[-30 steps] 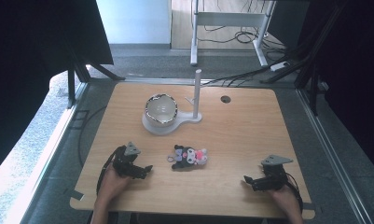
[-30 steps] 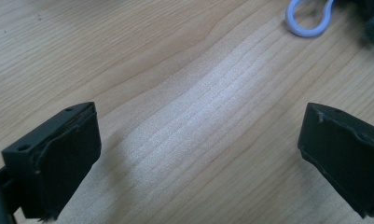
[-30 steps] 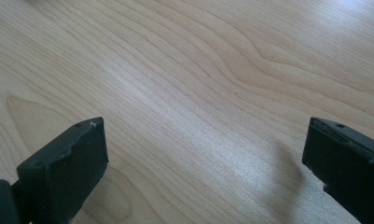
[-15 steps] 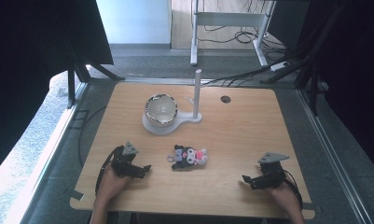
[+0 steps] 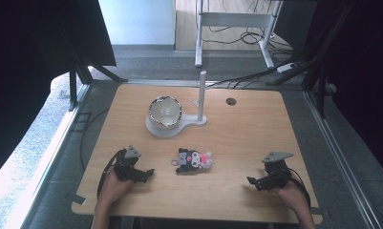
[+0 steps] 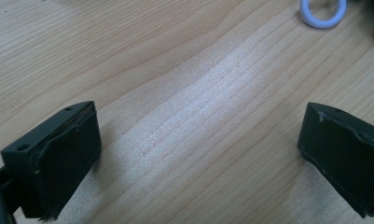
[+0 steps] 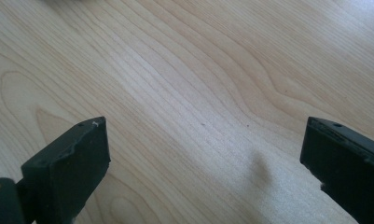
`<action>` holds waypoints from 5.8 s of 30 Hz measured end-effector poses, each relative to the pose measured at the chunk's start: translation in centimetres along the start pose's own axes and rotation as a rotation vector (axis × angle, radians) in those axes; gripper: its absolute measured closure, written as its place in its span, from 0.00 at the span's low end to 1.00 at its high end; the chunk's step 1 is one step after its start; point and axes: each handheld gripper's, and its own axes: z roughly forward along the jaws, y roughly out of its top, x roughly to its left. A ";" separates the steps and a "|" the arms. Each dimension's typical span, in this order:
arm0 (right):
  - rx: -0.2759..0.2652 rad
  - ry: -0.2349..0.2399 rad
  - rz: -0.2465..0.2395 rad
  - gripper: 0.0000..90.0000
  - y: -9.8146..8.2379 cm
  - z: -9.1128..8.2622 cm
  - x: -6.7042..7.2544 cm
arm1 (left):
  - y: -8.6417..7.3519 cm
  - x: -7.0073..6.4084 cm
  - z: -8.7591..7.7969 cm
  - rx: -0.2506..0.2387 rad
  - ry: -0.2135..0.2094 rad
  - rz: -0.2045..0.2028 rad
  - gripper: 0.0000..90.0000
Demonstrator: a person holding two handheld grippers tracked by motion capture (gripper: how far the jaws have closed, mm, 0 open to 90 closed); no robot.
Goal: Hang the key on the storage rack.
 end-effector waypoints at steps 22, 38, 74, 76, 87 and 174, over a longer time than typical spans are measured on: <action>0.075 0.043 -0.065 0.03 2.8 0.4 -0.2 | 0.0 0.0 0.1 -0.001 0.005 -0.003 0.00; 0.107 0.070 -0.114 0.03 4.8 0.8 -0.1 | 0.1 0.0 0.1 0.001 0.009 -0.008 0.00; 0.213 0.136 -0.253 0.05 10.3 3.7 1.7 | 0.2 0.0 0.1 0.002 0.011 -0.010 0.00; 0.224 0.141 -0.267 0.05 10.7 4.0 1.9 | 0.2 0.0 0.1 0.004 0.012 -0.008 0.00; 0.275 0.151 -0.350 0.05 12.9 5.2 3.1 | 0.2 0.0 0.1 0.004 0.012 -0.008 0.00; 0.511 0.258 -0.501 0.50 21.2 3.9 3.0 | 0.2 0.0 0.2 -0.001 0.013 -0.010 0.00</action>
